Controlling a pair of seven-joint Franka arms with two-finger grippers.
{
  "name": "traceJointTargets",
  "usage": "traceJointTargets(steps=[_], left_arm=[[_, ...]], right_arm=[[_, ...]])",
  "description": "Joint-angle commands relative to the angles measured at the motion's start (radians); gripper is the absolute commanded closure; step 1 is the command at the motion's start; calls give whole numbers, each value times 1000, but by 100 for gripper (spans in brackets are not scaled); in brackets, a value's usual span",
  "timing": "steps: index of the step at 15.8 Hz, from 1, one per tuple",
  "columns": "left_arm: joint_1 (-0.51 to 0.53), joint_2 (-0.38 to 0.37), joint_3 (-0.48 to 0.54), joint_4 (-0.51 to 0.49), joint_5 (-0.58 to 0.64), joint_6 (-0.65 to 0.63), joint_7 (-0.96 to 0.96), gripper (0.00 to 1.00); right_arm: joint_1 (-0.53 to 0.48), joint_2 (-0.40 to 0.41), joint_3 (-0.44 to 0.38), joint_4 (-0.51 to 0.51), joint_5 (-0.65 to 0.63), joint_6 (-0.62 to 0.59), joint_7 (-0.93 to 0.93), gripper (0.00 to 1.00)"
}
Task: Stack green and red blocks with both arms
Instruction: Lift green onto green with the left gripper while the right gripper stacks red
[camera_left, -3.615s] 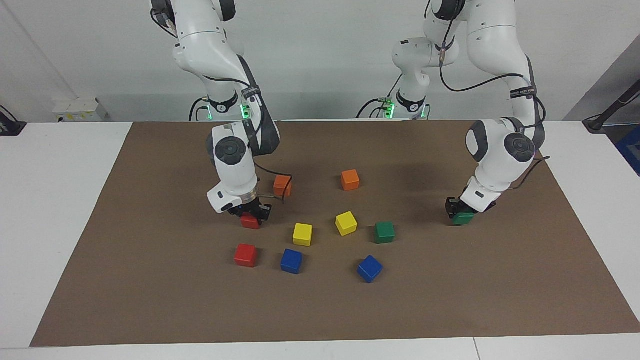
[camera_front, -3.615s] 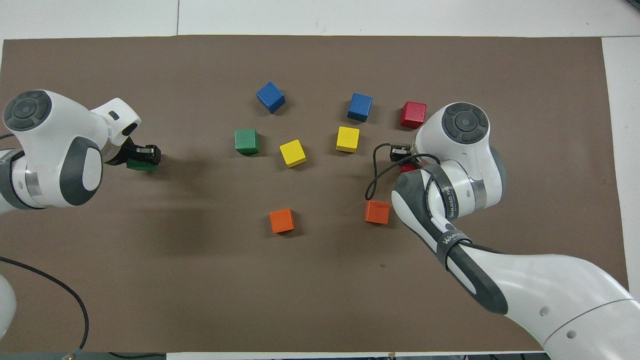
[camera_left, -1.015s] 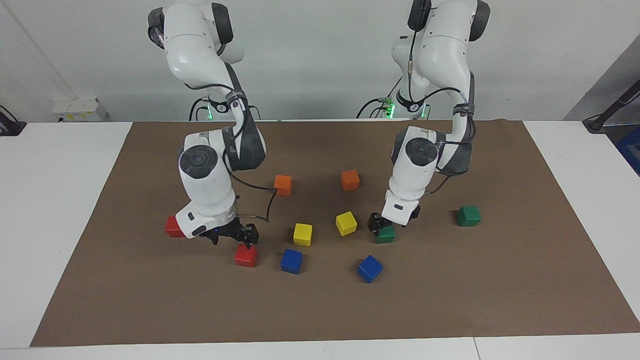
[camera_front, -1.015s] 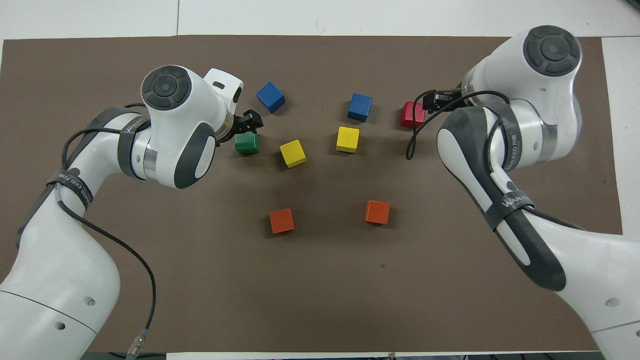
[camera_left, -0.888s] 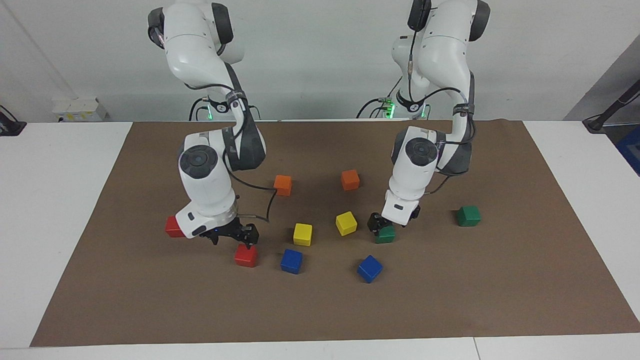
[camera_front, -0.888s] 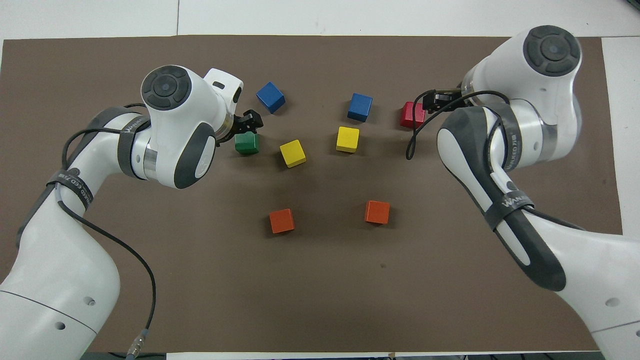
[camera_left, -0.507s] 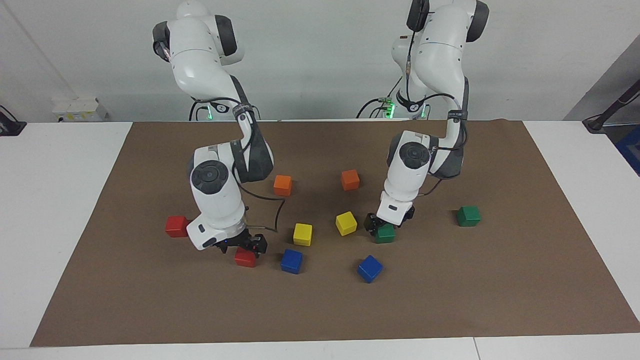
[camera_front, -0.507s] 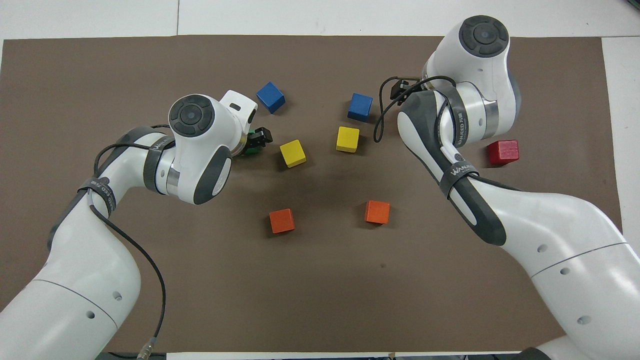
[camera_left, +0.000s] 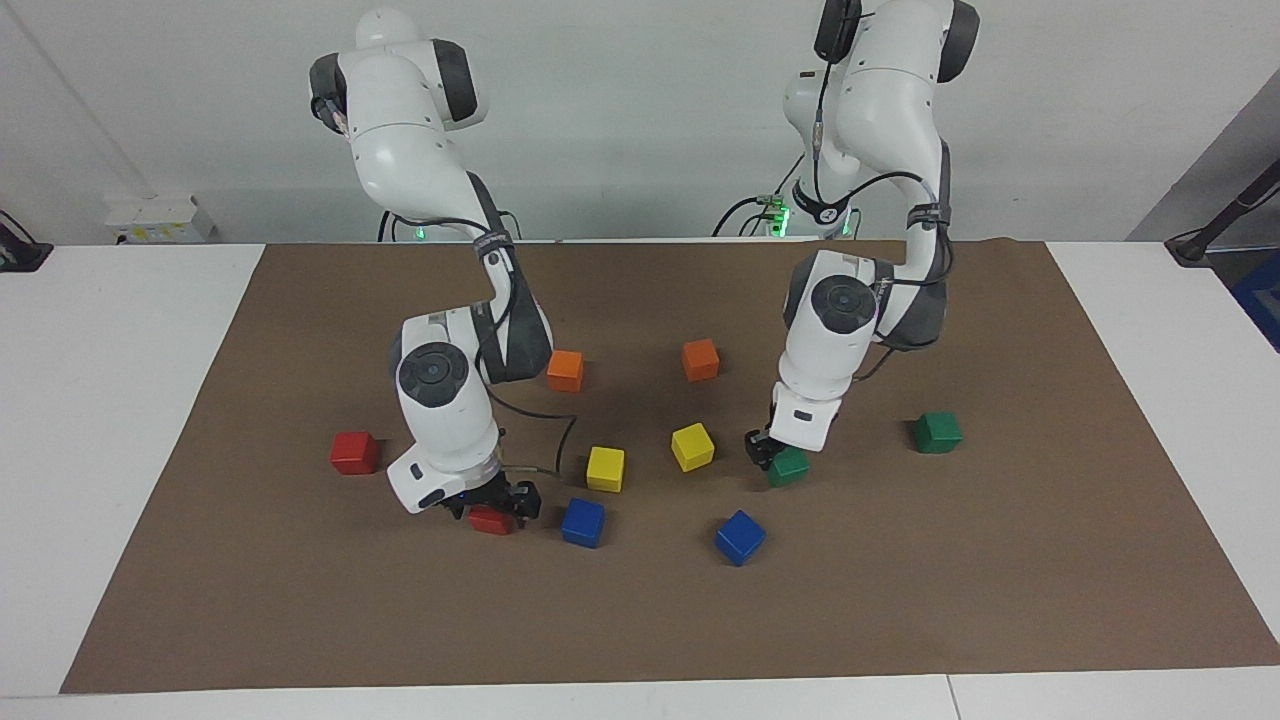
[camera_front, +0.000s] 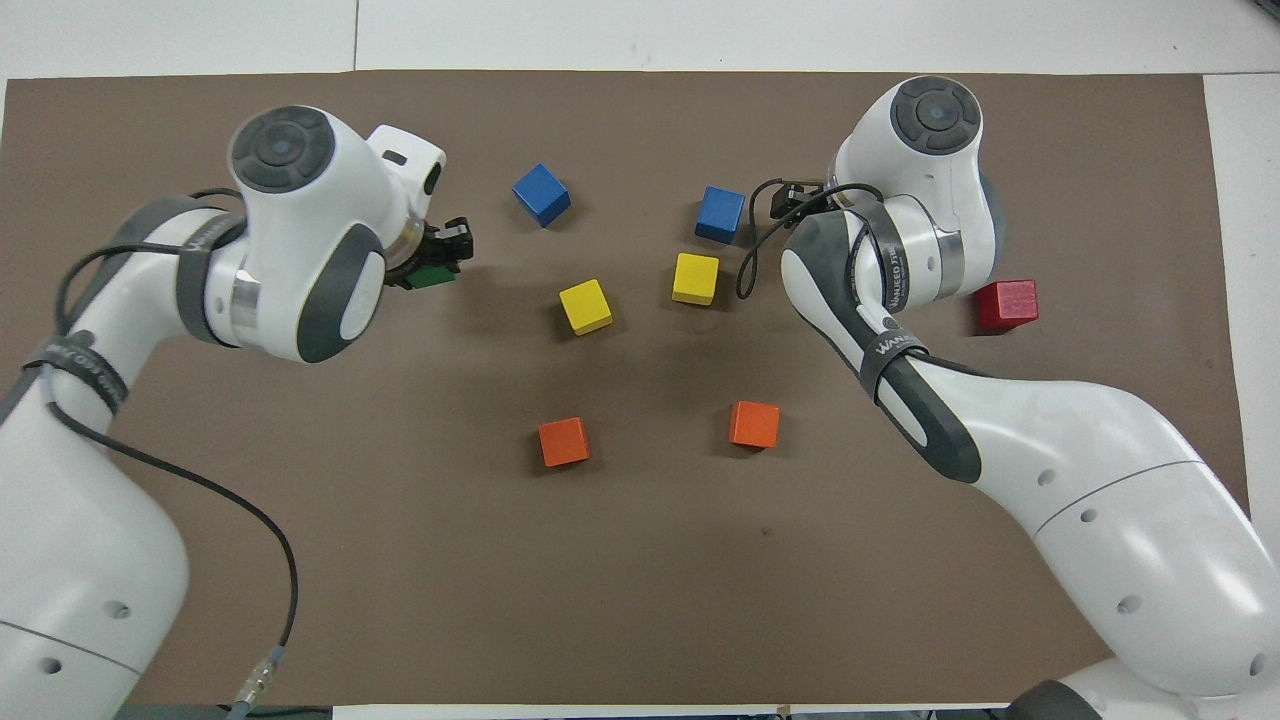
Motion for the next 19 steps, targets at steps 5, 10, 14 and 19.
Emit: traceJointTargets(steps=[5,10,14,19], left_arm=[[233,-99,-2,-75,-9,-85,465,100],[273,-137,-2,-188,-9,3,552,100],[313,-146,-2,-202,-9,-6,596,100],[322,-168,-2,-239,-9,1,612,100]], right_arm=[[-12,-24,6,-33,0,18,18,100],[-44,-102,6,-47,-5,-61,-68,100],[-142,-309,6,-264,-5,-71,-313,100],[-265,-412,7,-420,7,-22,-449,100]])
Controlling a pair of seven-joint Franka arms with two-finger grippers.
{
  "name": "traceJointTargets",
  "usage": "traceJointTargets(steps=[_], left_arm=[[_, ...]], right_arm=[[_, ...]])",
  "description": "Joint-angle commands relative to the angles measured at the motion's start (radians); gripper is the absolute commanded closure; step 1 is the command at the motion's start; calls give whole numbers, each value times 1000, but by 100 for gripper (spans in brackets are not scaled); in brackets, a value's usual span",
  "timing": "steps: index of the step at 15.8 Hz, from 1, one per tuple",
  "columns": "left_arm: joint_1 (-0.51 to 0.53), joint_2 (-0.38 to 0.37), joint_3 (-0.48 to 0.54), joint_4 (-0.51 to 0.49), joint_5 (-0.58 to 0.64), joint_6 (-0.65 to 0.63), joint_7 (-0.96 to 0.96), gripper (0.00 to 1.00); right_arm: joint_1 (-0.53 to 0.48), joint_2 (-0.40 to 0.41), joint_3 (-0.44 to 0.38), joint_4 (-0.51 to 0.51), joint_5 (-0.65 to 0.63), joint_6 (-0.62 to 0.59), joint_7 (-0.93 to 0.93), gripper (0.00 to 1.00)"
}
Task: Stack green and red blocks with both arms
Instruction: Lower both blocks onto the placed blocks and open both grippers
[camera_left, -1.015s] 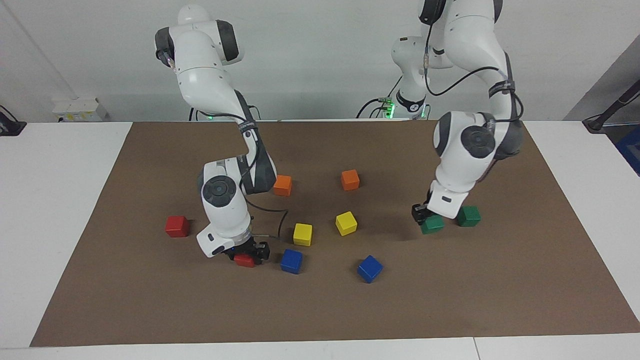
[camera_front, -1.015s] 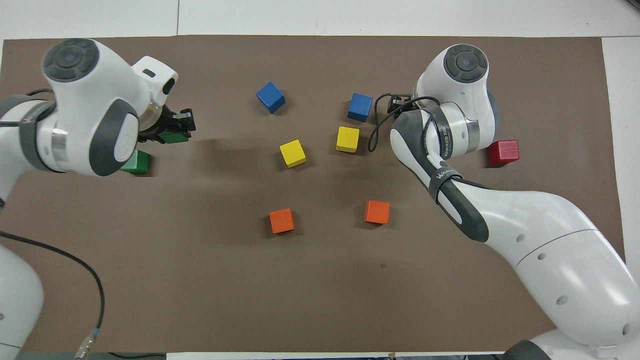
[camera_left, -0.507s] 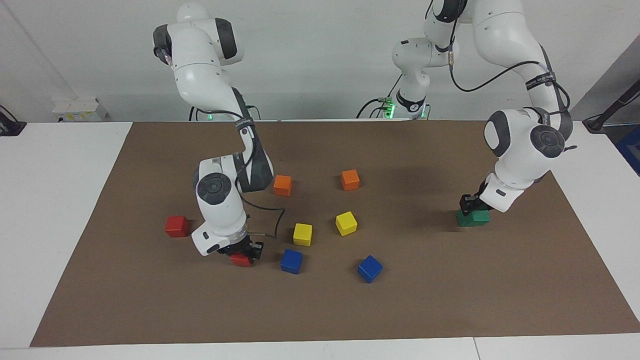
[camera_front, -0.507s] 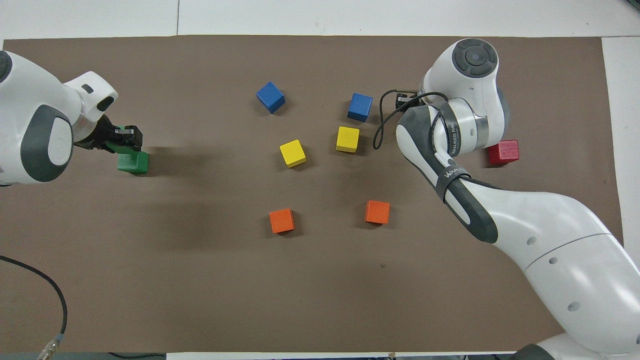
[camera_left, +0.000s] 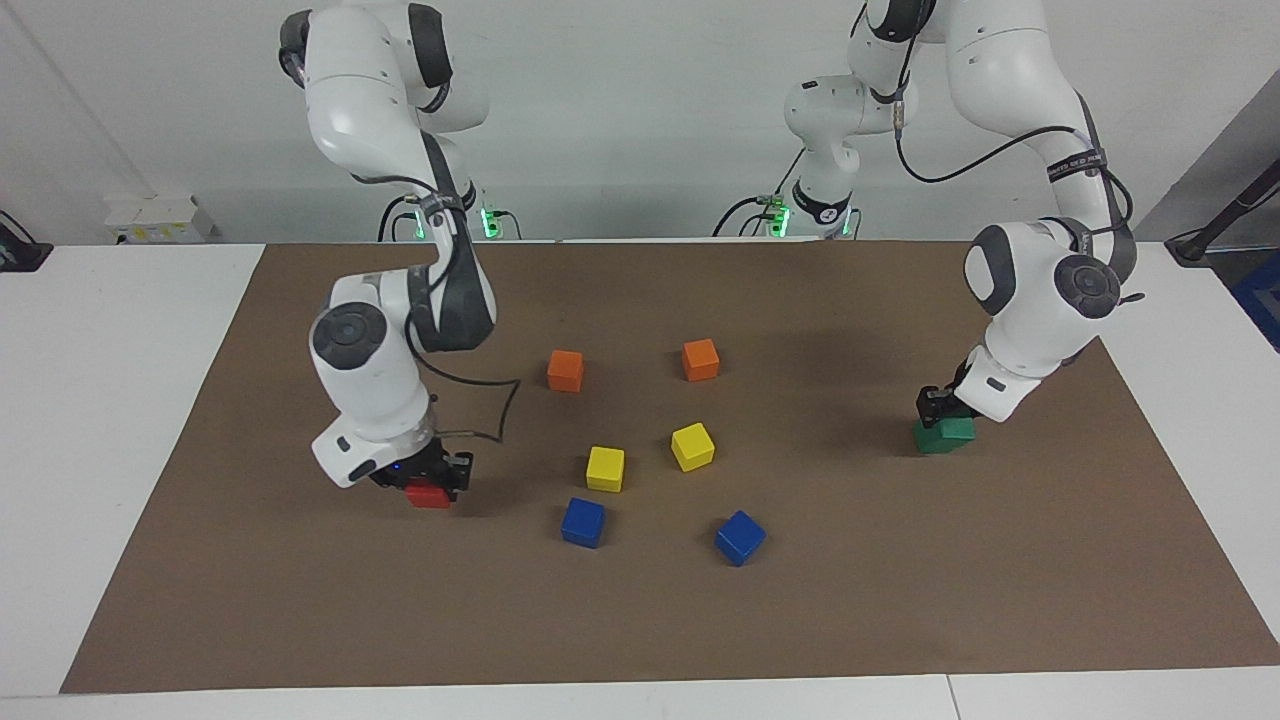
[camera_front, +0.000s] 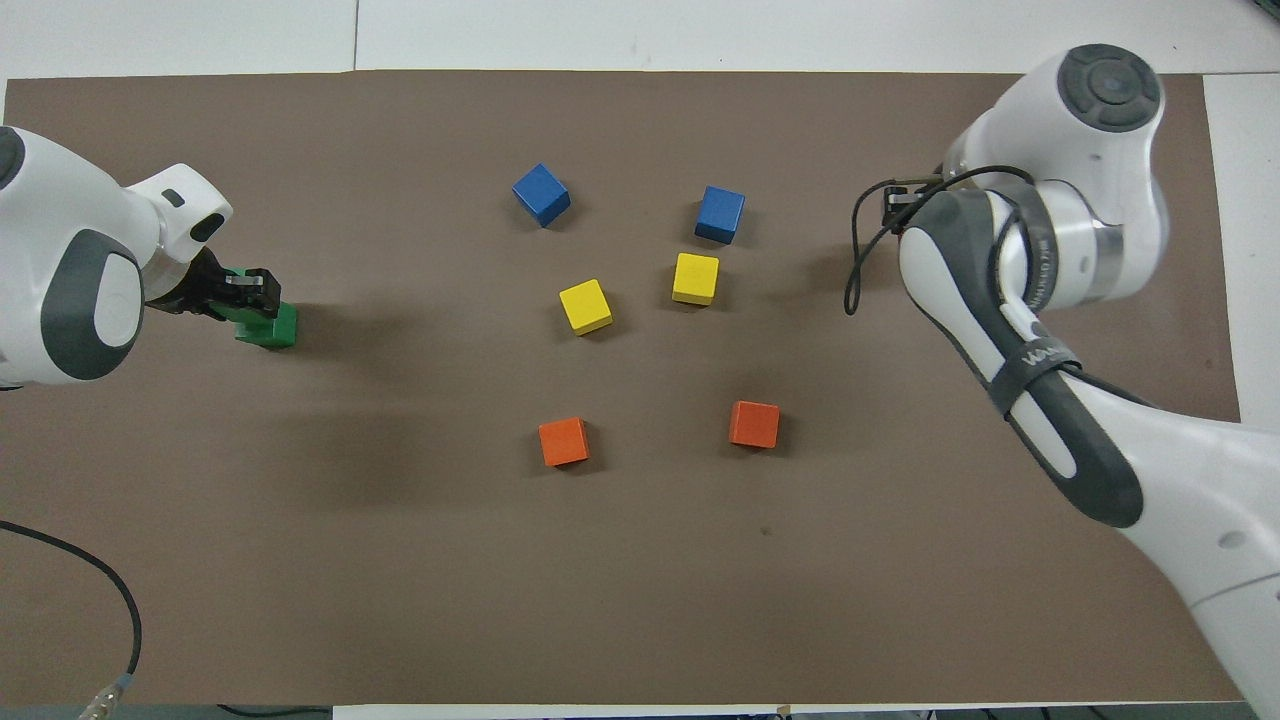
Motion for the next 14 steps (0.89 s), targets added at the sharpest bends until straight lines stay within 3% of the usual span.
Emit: traceJointTargets(steps=[1,5,14], left_arm=[[8,-49,-7,-69,-9,24,17,100],[6,-77,-9,-110,-10,35,13,100],[6,-92,-9,-191,-10,164,9,100]], right_arm=[[-54,-64,14,-138,8,90,-59,100],[-65,-76,14,-216,8,219,-64,100],[-89,-67,14,-244,8,257,-48,100]])
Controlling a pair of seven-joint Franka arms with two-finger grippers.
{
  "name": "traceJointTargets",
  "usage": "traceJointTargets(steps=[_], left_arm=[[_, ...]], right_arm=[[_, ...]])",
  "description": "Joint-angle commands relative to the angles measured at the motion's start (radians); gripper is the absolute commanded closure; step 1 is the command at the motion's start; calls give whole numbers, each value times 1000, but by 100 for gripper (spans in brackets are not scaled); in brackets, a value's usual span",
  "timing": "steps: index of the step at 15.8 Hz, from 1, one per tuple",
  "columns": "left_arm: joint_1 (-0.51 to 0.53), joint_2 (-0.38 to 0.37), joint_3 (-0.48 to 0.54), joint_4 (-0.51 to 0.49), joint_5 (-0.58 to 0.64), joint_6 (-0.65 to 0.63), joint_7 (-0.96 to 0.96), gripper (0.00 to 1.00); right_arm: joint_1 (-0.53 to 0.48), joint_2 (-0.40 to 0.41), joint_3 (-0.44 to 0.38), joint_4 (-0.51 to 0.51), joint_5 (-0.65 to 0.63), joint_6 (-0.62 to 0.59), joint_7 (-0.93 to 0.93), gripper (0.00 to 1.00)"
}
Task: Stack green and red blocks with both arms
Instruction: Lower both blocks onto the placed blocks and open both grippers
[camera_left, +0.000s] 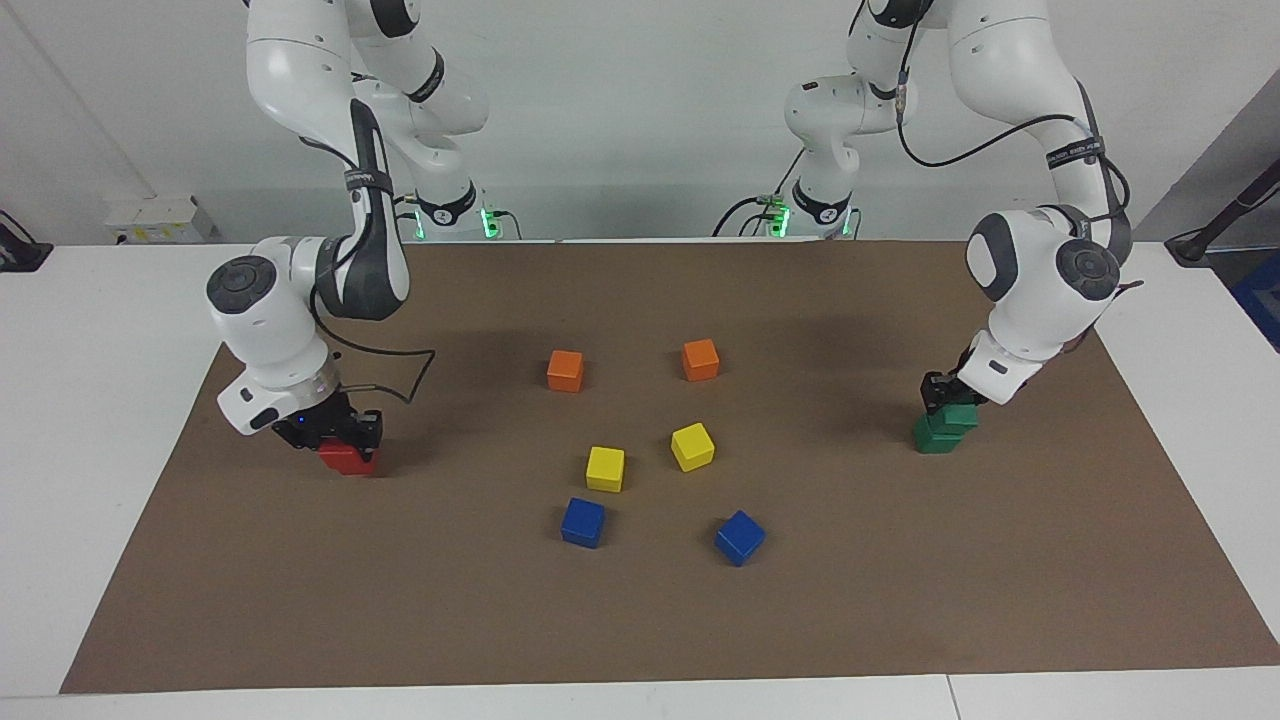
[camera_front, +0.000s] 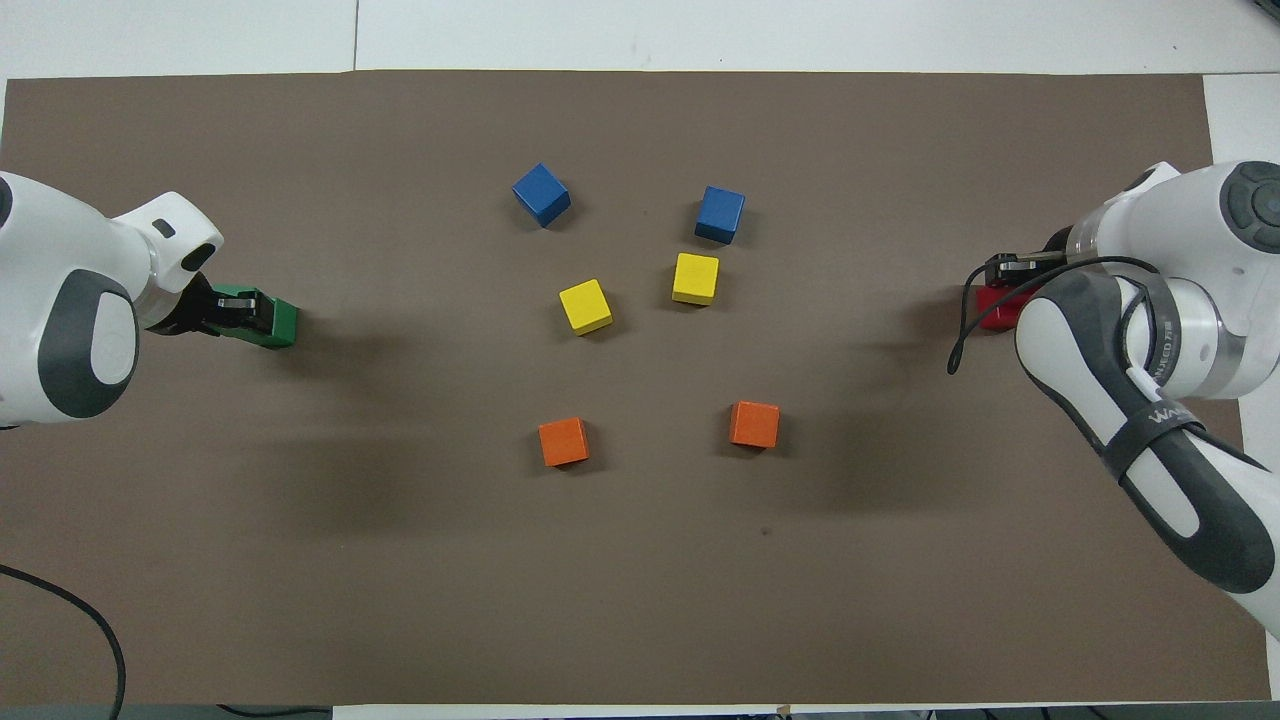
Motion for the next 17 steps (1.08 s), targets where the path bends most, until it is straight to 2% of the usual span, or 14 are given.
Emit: traceJointTargets(steps=[1,2,3,4,5,6,7,8,13,15,17], left_arm=[[5,-42,-2,-85,-10,53,10,100],[5,-43,0,-87,-10,53,16,91],[5,-45,0,-90,-10,52,19,54],[5,-51,0,-101,-10,49,22,1],[5,-54,0,-110,-10,49,22,0],[5,-54,0,-110,-10,49,22,0],[5,-54,0,-110,-10,49,21,0],[5,-54,0,-110,-10,52,19,0],[-4,-51,0,-51,-10,23,4,0],[-13,-49,-2,37,-10,-93,-5,0],[-13,-65,-8,120,-10,-250,-14,0]], right_arm=[[-17,-27,13,-41,7,26,-2,100],[-17,-27,13,-41,9,25,-2,100],[-19,-29,13,-41,9,25,-2,100],[-19,-29,13,-42,9,25,-2,100],[-19,-29,13,-42,9,25,-4,100],[-23,-29,13,-42,9,25,-6,89],[-29,-29,13,-42,9,25,-4,5],[-29,-29,13,-42,9,25,-6,0],[-28,-29,13,-30,9,6,-4,0],[-20,-38,13,-12,9,-21,-2,0],[-12,-47,15,68,7,-117,-6,0]])
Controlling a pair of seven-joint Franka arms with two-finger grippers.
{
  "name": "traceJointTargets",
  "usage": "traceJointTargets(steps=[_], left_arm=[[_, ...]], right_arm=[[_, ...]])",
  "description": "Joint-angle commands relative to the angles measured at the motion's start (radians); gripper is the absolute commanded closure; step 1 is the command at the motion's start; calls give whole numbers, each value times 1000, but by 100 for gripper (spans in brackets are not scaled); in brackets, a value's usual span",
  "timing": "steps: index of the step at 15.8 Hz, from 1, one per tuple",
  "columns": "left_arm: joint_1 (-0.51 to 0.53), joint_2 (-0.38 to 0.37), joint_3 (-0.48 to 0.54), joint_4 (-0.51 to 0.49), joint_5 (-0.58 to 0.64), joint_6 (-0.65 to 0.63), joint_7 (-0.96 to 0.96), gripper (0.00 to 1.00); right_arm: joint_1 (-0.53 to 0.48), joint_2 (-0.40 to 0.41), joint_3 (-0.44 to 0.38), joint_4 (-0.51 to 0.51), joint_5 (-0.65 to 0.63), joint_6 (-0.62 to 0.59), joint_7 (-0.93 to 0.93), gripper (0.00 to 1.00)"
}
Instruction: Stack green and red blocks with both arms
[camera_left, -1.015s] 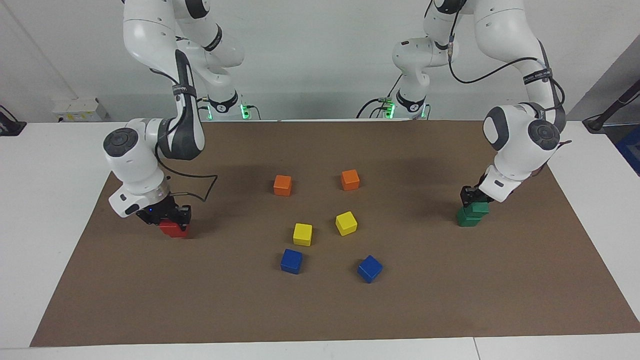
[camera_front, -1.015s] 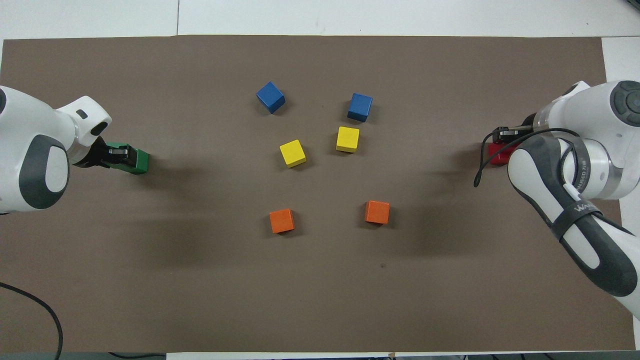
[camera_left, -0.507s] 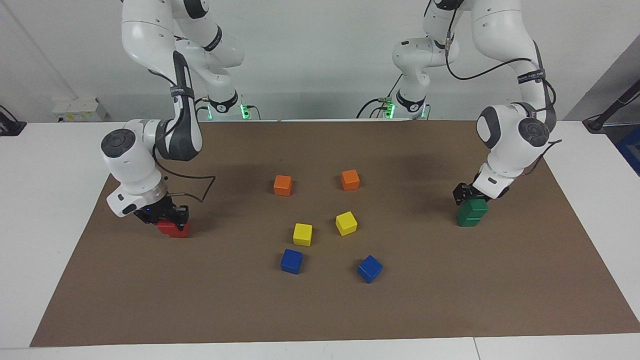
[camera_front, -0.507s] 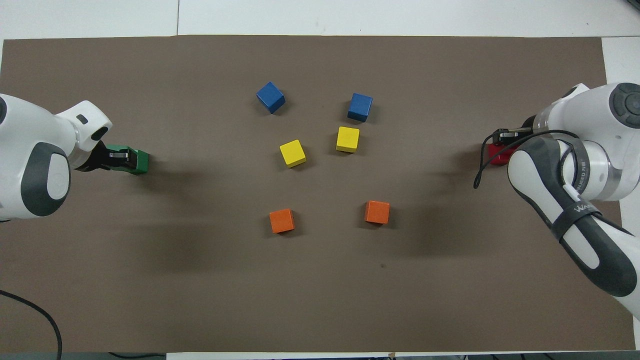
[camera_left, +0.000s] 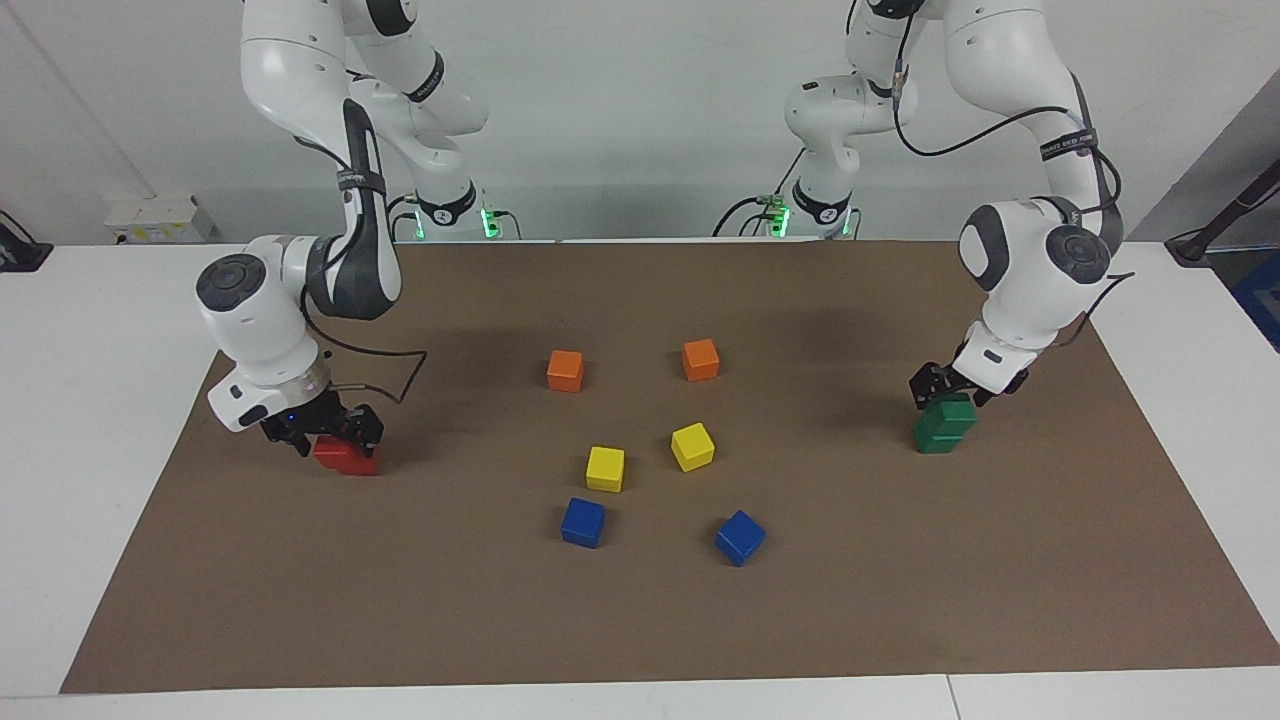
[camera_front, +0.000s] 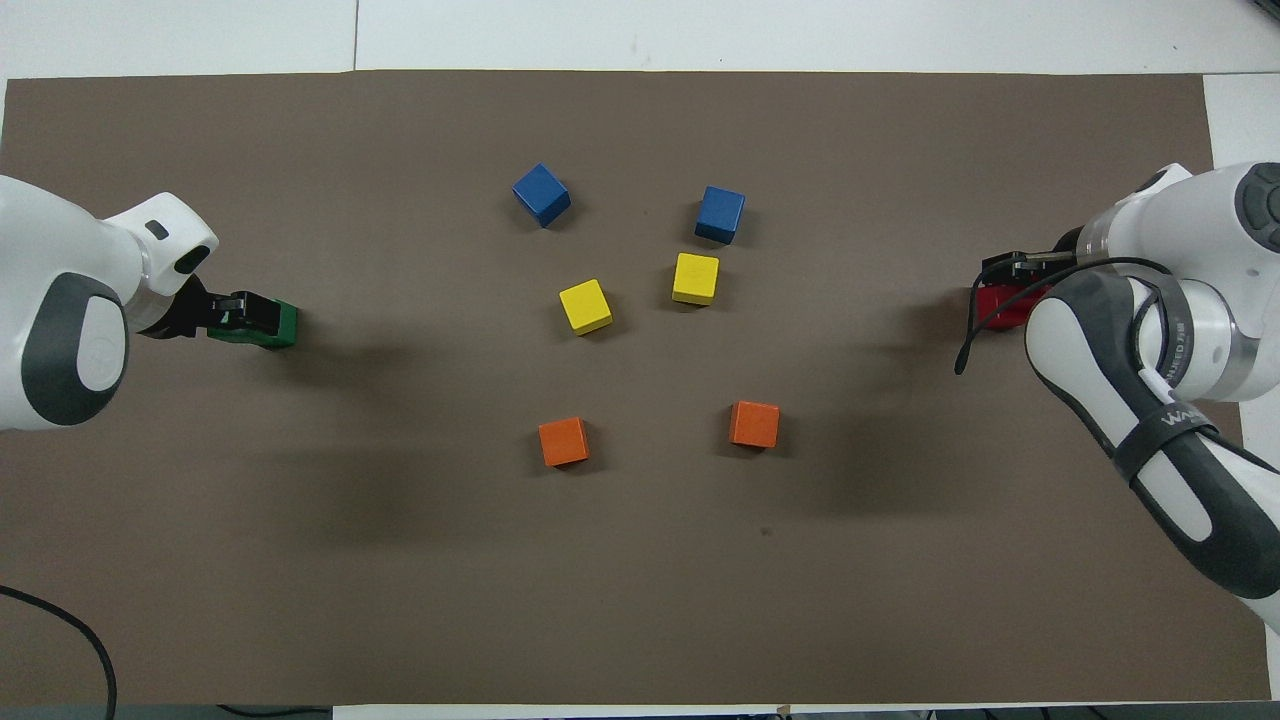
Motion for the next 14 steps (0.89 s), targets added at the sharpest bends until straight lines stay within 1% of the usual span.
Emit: traceJointTargets(steps=[1,4,6,7,10,11,12,14], left_arm=[[-11,-58,2,102,-10,-203,-13,0],[-11,-158,0,78,-10,-311,-16,0],[-22,-205,0,56,-10,-323,-32,0],[-24,-213,0,50,-10,-323,-35,0],[-8,-233,0,29,-10,-325,-34,0],[-8,-263,0,-5,-10,-323,-35,0],[-8,-293,0,-49,-11,-308,-37,0],[-8,-293,0,-53,-13,-296,-37,0]], right_arm=[[3,-41,12,90,6,-144,-12,0],[32,-118,14,136,4,-221,-15,0],[50,-179,30,181,4,-297,-16,0],[57,-199,32,214,4,-355,-15,0],[57,-216,43,343,7,-565,-15,0],[57,-219,43,371,9,-616,-13,0],[57,-223,43,389,9,-652,-13,0],[58,-252,43,391,12,-702,-12,0]])
